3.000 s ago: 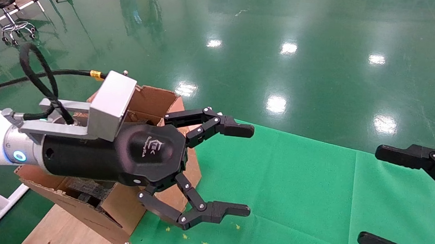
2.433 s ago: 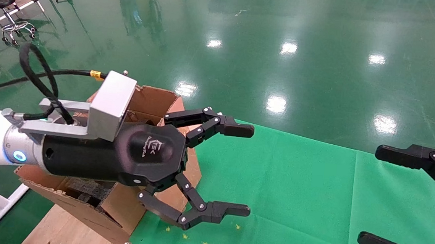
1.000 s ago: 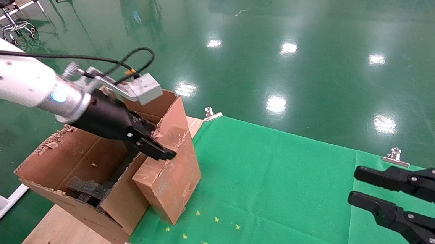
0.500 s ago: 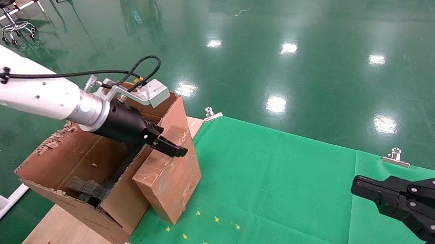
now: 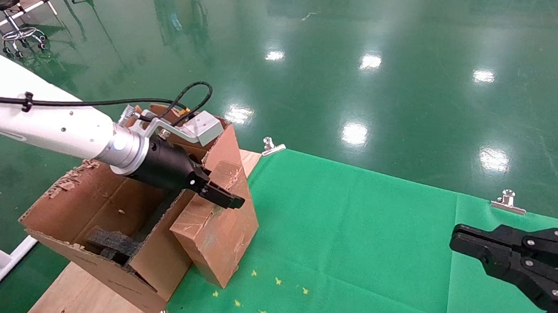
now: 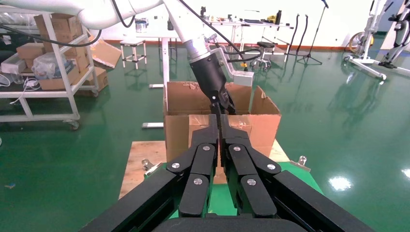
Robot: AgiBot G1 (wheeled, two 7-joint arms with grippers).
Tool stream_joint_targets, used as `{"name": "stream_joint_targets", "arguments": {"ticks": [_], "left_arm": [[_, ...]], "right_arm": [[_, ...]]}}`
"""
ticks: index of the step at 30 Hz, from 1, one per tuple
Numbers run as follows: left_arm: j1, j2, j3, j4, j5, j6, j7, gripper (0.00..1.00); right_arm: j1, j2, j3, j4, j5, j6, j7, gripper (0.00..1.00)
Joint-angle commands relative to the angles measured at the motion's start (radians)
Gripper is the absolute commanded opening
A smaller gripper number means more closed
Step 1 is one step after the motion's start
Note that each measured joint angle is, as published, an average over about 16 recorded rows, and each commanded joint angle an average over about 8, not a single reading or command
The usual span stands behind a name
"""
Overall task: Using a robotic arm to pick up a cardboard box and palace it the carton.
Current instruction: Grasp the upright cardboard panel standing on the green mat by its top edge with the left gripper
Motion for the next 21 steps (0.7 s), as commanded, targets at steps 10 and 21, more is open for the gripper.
{"name": "stream_joint_targets", "arguments": {"ticks": [10, 21], "left_arm": [[-0.001, -0.002, -0.001, -0.005, -0.001, 0.003, -0.003, 0.0], [-0.001, -0.003, -0.001, -0.008, -0.001, 0.005, -0.005, 0.0]], "right_arm": [[0.0, 0.0, 0.0, 0.0, 0.0, 0.0, 0.0, 1.0], [0.0, 0.0, 0.0, 0.0, 0.0, 0.0, 0.0, 1.0]]}}
